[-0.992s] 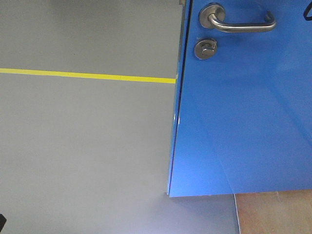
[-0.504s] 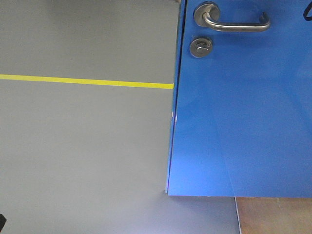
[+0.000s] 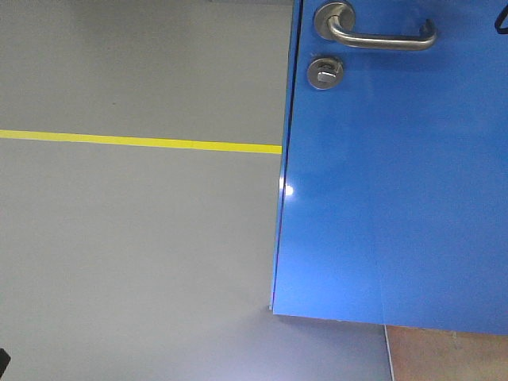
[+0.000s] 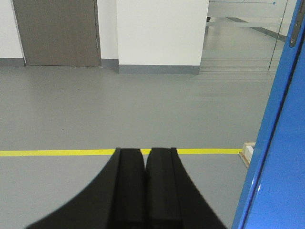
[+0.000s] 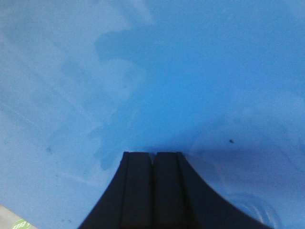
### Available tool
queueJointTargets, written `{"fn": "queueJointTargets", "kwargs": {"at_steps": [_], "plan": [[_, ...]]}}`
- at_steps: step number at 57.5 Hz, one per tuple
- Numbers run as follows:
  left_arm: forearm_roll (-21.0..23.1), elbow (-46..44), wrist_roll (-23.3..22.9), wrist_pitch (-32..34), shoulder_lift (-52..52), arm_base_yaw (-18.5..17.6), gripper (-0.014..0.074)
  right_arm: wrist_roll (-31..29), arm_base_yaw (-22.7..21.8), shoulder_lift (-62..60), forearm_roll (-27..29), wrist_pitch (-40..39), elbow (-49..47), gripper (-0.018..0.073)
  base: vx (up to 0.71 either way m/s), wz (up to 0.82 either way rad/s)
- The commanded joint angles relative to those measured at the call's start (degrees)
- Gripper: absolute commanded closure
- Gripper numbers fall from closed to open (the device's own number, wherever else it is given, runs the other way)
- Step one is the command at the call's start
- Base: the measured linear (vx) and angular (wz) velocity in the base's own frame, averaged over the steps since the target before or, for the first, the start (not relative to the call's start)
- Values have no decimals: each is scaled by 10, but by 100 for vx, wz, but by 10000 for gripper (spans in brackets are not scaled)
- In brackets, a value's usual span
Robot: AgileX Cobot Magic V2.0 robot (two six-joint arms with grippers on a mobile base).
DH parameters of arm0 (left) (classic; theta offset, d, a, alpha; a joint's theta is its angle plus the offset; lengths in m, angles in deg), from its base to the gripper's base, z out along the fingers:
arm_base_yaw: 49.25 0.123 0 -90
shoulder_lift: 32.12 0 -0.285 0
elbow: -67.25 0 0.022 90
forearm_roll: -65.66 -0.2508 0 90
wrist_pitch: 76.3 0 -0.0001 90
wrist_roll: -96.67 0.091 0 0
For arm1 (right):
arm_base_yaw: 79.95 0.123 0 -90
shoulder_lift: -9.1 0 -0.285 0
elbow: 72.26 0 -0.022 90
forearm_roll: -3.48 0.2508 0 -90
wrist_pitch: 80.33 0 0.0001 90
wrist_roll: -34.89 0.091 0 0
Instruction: Move to blue door and open it
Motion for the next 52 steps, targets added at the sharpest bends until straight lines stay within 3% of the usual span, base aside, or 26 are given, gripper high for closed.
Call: {"fn": "queueJointTargets", "kwargs": {"at_steps": [1,52], "plan": [[3,-14,-4,50,-8,-1,524,-6,-1,-19,6,-6,-19,561,9,-3],[3,-14,-4,50,-8,-1,524,-6,-1,-18,6,-6,-19,561,3,-2]]}}
